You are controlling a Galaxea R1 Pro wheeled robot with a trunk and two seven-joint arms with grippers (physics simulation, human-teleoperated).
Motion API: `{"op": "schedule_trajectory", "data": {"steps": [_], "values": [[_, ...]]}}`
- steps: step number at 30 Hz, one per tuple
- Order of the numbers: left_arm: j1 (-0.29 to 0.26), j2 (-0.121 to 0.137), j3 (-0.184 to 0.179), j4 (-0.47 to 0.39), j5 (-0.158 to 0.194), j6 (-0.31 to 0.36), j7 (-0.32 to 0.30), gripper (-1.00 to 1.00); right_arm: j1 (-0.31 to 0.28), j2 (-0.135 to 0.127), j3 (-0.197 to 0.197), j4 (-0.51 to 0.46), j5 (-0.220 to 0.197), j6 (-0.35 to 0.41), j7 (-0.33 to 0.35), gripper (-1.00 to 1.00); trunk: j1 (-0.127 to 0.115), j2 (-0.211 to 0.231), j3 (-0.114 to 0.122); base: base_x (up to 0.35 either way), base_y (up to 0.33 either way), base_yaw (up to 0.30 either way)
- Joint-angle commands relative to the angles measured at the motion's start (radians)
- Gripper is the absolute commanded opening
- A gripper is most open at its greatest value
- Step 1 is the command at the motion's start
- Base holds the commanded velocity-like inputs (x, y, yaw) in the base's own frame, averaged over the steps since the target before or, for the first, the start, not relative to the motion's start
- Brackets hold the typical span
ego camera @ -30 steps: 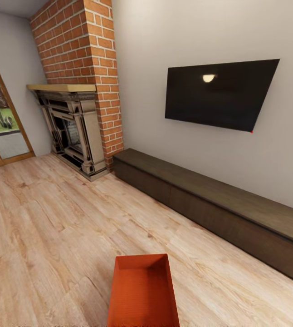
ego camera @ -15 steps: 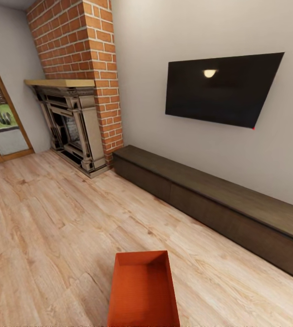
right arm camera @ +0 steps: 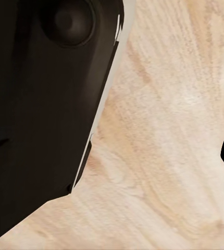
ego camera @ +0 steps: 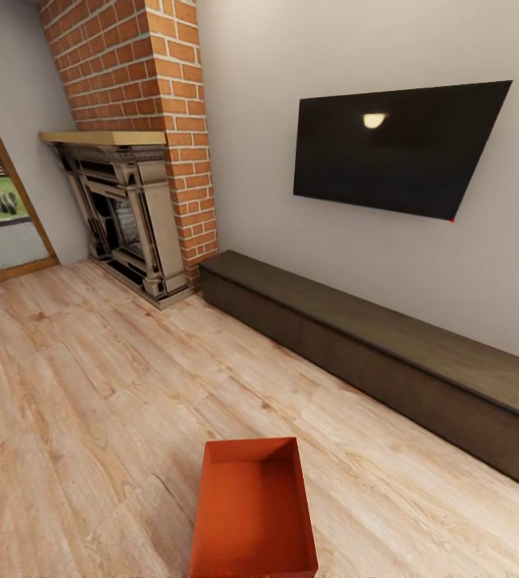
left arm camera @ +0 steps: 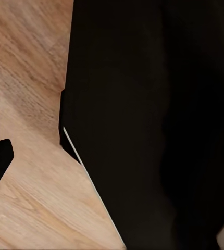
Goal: Move the two storage containers from the living room to the garage. In the garage, place one container on the floor and stack the other container on top of it (either order is fine).
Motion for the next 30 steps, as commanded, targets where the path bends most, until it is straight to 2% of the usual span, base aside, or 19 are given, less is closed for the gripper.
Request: {"op": "schedule_trajectory", "data": {"steps": [1,30], "values": [[0.001,0.000,0.001,-0.002,0.005,-0.001,0.000,1.00,-0.001,0.001,0.002,0.003,0.002,-0.006,0.001,1.00,0.000,0.000,-0.002,0.000,0.000,0.000],[0.001,0.000,0.001,-0.002,0.005,-0.001,0.000,1.00,-0.001,0.002,0.002,0.003,0.002,0.004,0.001,1.00,0.000,0.000,-0.049,0.000,0.000,0.000]]}}
